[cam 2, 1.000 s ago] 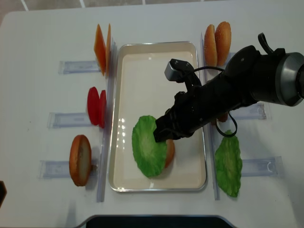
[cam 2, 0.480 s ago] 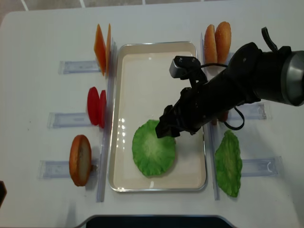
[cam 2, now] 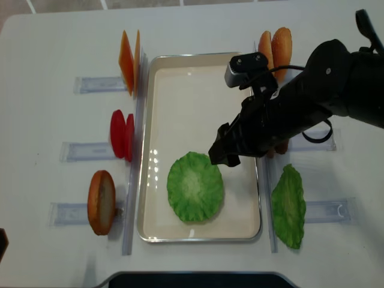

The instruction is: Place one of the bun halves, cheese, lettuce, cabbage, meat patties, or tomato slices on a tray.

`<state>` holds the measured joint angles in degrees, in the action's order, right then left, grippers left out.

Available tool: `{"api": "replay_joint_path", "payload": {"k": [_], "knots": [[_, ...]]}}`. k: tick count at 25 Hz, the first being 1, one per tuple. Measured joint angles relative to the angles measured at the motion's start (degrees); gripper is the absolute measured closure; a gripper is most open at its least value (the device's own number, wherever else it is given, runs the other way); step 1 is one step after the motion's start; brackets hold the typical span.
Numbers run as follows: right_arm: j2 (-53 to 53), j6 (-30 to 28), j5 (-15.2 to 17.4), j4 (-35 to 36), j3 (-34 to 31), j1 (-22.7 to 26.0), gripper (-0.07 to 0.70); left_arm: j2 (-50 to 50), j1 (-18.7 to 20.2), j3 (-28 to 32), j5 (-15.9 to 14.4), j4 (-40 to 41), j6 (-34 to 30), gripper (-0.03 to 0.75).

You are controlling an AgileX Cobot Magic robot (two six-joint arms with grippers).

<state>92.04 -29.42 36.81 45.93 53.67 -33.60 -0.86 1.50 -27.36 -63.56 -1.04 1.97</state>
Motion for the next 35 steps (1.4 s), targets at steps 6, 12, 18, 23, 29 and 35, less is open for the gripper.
{"api": "replay_joint_path", "payload": {"k": [6, 12, 18, 23, 29, 35], "knots": [[-7.25, 12.96, 0.21, -16.31, 0.0, 0.07, 0.104, 0.0, 0.0, 0.0, 0.0, 0.0, 0.0, 0.715], [-12.77, 25.33, 7.02, -32.52, 0.0, 4.74, 0.104, 0.0, 0.0, 0.0, 0.0, 0.0, 0.0, 0.715], [-15.45, 28.58, 15.21, -38.04, 0.0, 15.02, 0.104, 0.0, 0.0, 0.0, 0.0, 0.0, 0.0, 0.715], [-15.57, 28.78, 22.76, -39.27, 0.0, 24.69, 0.104, 0.0, 0.0, 0.0, 0.0, 0.0, 0.0, 0.715], [-15.62, 30.11, 29.51, -41.89, -0.06, 33.06, 0.104, 0.0, 0.0, 0.0, 0.0, 0.0, 0.0, 0.715], [-19.32, 30.41, 30.27, -42.39, -4.83, 34.28, 0.103, 0.0, 0.0, 0.0, 0.0, 0.0, 0.0, 0.715]]}}
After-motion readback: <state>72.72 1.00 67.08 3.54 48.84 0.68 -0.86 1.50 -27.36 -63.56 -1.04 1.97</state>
